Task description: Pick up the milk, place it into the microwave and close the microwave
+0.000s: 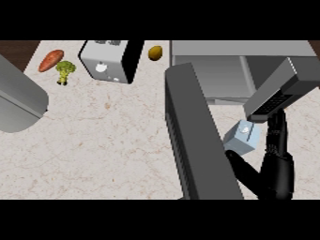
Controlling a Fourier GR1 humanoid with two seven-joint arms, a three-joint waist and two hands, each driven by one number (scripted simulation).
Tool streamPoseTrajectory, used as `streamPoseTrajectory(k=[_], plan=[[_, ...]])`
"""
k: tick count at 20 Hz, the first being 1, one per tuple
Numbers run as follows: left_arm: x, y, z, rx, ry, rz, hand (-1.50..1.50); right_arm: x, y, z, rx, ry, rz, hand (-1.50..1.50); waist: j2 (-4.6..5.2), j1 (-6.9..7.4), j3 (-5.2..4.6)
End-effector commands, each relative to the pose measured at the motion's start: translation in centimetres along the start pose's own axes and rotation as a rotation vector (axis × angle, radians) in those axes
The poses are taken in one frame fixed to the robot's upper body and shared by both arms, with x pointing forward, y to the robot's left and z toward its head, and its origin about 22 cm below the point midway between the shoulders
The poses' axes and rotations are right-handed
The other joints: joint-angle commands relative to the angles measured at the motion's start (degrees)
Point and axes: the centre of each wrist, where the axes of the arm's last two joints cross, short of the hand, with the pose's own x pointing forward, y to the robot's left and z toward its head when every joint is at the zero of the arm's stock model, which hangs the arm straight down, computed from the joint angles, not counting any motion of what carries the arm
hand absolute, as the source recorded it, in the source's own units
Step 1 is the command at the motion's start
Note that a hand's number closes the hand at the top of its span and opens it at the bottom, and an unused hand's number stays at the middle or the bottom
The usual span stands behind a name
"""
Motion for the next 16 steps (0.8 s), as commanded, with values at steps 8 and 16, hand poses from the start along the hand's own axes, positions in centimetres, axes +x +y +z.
streamPoseTrajectory(k=[8, 16], plan=[[-1.1, -0.1, 0.9, -0.012, -0.007, 0.002, -1.50, -7.8, -0.9, 0.3, 0.017, 0.061, 0.025, -1.50, 0.29, 0.19, 0.13], [0.0, 1.0, 1.5, -0.013, -0.012, 0.016, -1.50, -11.3, -4.0, 0.7, 0.021, 0.034, 0.054, -1.50, 0.25, 0.10, 0.12]])
